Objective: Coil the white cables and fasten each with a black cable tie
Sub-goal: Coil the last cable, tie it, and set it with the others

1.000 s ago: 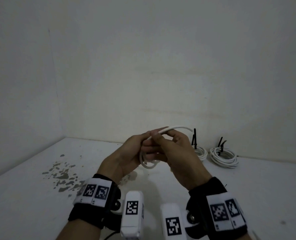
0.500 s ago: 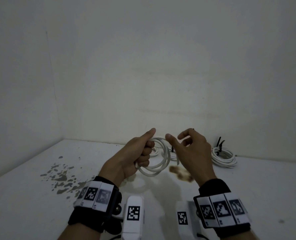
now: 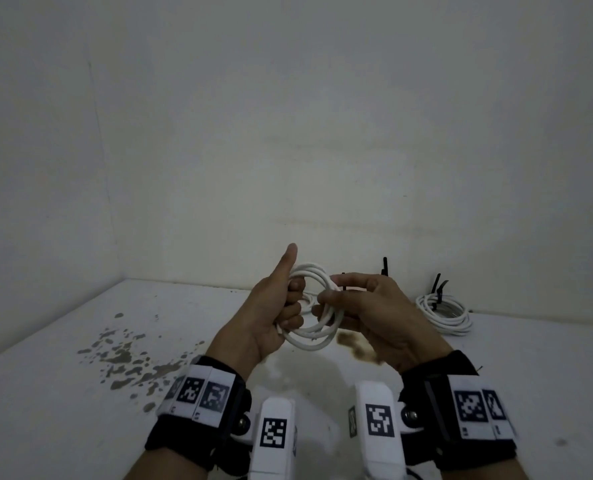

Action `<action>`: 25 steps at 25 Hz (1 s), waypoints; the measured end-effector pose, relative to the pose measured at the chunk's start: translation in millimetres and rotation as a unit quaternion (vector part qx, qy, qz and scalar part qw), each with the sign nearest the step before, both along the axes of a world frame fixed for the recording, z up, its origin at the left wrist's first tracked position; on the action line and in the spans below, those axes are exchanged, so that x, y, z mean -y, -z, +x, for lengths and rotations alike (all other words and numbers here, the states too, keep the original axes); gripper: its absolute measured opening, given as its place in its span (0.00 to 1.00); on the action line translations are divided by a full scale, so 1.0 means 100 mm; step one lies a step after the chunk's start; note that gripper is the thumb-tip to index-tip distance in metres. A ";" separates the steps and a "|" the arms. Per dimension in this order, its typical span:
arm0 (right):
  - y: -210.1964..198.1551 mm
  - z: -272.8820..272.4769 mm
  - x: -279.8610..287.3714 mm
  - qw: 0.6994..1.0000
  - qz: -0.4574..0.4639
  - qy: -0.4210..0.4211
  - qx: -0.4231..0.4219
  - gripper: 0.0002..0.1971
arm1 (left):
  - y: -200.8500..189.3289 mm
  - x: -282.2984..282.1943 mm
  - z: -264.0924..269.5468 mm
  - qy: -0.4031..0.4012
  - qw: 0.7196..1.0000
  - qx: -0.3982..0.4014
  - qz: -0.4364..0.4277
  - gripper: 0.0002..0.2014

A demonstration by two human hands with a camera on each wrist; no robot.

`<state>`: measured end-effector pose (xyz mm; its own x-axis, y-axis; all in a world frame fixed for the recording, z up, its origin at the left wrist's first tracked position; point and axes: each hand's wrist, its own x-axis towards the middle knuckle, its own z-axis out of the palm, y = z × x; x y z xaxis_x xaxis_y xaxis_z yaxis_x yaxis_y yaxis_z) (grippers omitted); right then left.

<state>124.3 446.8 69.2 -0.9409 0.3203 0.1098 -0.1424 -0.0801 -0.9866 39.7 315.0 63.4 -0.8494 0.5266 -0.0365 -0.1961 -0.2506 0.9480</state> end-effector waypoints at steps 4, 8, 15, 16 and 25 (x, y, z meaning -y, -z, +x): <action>0.00 -0.02 0.11 0.989 -0.130 -0.061 0.026 0.07 | -0.06 0.07 -0.01 -0.015 0.998 -0.019 -0.062 0.30; 0.03 -0.07 0.19 0.970 -0.228 -0.083 0.020 0.13 | -0.04 0.14 -0.07 0.005 0.997 -0.006 -0.076 0.30; 0.04 -0.08 0.22 0.998 0.027 0.026 0.043 0.07 | -0.03 0.15 -0.06 0.025 0.987 -0.065 -0.142 0.34; 0.05 -0.08 0.22 0.998 0.028 0.025 0.049 0.07 | -0.03 0.15 -0.06 0.022 0.986 -0.071 -0.151 0.35; 0.07 -0.09 0.28 0.998 0.039 -0.018 0.056 0.07 | 0.00 0.16 -0.18 -0.055 0.997 0.014 -0.053 0.30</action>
<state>115.1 418.5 62.3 -0.9596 0.2801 0.0261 -0.0290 -0.0062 -0.9996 22.0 298.7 63.4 -0.9000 0.4216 -0.1111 -0.1991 -0.1707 0.9650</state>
